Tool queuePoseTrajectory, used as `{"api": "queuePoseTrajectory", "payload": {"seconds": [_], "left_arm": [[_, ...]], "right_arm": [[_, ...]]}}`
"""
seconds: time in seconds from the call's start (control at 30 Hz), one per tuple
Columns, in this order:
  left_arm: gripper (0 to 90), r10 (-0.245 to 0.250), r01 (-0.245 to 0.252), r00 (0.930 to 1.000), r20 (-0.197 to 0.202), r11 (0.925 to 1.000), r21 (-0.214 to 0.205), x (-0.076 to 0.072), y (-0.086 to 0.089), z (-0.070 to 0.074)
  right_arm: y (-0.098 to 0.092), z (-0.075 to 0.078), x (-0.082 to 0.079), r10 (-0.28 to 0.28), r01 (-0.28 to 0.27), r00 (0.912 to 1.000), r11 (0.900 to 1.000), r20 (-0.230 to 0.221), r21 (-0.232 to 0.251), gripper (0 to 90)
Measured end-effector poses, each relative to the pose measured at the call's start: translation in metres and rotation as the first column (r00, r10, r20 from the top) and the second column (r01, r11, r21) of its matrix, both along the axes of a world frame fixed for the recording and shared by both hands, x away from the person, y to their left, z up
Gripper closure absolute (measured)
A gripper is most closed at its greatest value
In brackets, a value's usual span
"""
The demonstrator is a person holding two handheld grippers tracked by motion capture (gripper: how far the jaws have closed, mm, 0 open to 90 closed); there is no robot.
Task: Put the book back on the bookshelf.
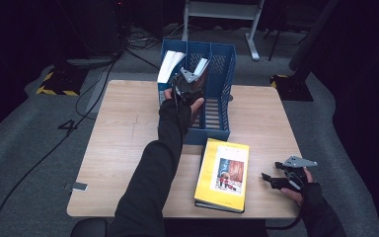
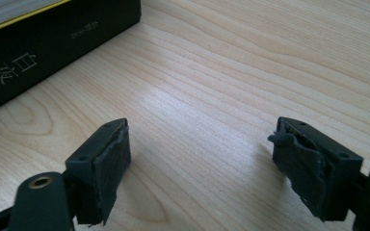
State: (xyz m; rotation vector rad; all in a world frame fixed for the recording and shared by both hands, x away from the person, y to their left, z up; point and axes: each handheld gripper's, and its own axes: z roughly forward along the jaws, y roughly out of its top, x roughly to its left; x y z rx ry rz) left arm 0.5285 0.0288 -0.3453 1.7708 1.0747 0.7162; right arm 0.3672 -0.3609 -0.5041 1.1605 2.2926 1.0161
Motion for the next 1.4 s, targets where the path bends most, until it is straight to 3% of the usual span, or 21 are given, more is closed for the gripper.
{"api": "queuePoseTrajectory", "payload": {"seconds": [0.23,0.27,0.3,0.53,0.63,0.8,0.93,1.03,1.27,1.4], "left_arm": [[62.8,0.007,-0.007,1.0000,0.005,0.9997,0.025,0.001,0.000,0.001],[64.3,0.029,-0.030,0.9994,0.016,0.9990,0.034,0.001,-0.001,0.001],[72.4,0.033,-0.033,0.9993,0.015,0.9989,0.034,0.001,-0.002,0.001],[73.4,0.073,-0.076,0.9966,0.037,0.9951,0.064,0.012,-0.009,0.001],[73.4,0.095,-0.097,0.9946,0.044,0.9938,0.055,0.017,-0.008,0.000],[73.4,0.157,-0.158,0.9864,0.051,0.9867,0.035,0.024,-0.007,-0.001],[73.1,0.230,-0.230,0.9725,0.036,0.9731,0.002,0.023,-0.004,-0.001],[72.5,0.252,-0.252,0.9674,0.026,0.9677,0.006,0.023,0.000,-0.001],[70.0,0.242,-0.243,0.9698,0.030,0.9695,0.033,0.021,-0.001,0.000],[67.1,0.213,-0.215,0.9763,0.038,0.9749,0.058,0.017,0.000,0.001]], "right_arm": [[0.000,0.000,0.000,0.000,0.000,1.0000,1.0000,0.001,0.000,21.3],[0.000,0.000,0.000,0.000,0.000,1.0000,1.0000,0.001,0.000,21.2],[0.000,0.000,0.000,0.000,0.000,1.0000,1.0000,0.001,-0.001,21.2],[0.000,0.000,0.000,0.000,0.000,1.0000,1.0000,0.000,0.000,21.3],[0.000,0.000,0.000,0.000,0.000,1.0000,1.0000,0.000,0.000,21.2],[0.000,0.000,0.000,0.001,-0.001,1.0000,1.0000,0.000,0.000,21.2],[0.000,0.000,0.000,0.001,-0.001,1.0000,1.0000,0.000,0.000,21.2],[0.000,0.000,0.000,0.002,-0.002,1.0000,1.0000,0.000,0.000,21.2],[0.000,0.000,0.000,0.002,-0.002,1.0000,1.0000,0.000,0.000,21.2],[0.000,0.000,0.000,0.002,-0.002,1.0000,1.0000,0.001,-0.001,21.2]]}}
